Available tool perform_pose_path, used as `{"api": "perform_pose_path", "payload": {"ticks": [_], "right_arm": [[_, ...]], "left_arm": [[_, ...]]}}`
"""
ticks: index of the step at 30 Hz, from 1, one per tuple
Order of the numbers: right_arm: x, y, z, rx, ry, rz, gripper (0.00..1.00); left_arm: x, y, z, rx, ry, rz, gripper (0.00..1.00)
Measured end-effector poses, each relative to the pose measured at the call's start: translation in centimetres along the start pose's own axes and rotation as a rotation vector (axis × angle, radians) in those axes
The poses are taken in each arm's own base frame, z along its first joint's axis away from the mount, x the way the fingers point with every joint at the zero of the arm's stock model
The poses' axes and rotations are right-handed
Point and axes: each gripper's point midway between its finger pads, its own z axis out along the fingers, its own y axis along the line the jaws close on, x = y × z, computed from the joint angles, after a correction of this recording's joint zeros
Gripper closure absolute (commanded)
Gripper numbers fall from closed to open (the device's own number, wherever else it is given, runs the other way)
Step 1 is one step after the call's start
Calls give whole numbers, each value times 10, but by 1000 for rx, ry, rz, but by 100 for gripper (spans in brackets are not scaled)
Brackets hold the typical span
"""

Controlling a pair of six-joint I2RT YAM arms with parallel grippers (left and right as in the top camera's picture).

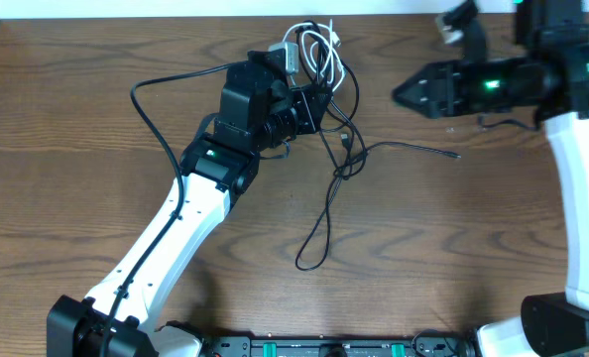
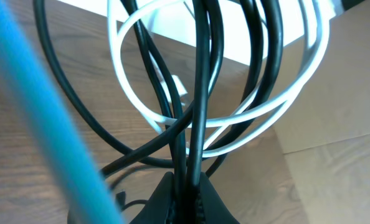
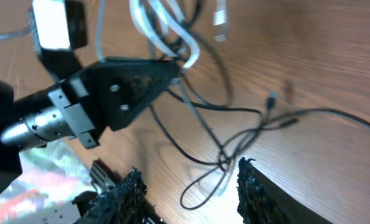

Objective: Untangle cables

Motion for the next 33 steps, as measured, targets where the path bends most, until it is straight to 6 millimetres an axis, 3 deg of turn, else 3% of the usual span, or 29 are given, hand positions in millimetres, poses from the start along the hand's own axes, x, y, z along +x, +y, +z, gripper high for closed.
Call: {"api": "perform_pose_path", "payload": {"ticks": [3, 9, 17, 33], "right_arm": [[1, 6, 16, 1, 26, -17, 54], [1, -5, 34, 58, 57, 7, 52], [2, -18, 37, 120, 65, 34, 51], [5, -24, 43, 143, 86, 67, 50]], "left_arm": [[2, -1, 0, 4, 8, -28, 92], [10, 1, 0, -4, 39, -52, 92], [17, 5, 0, -20, 71, -51, 92], [36, 27, -3, -120, 133, -79, 92]]}}
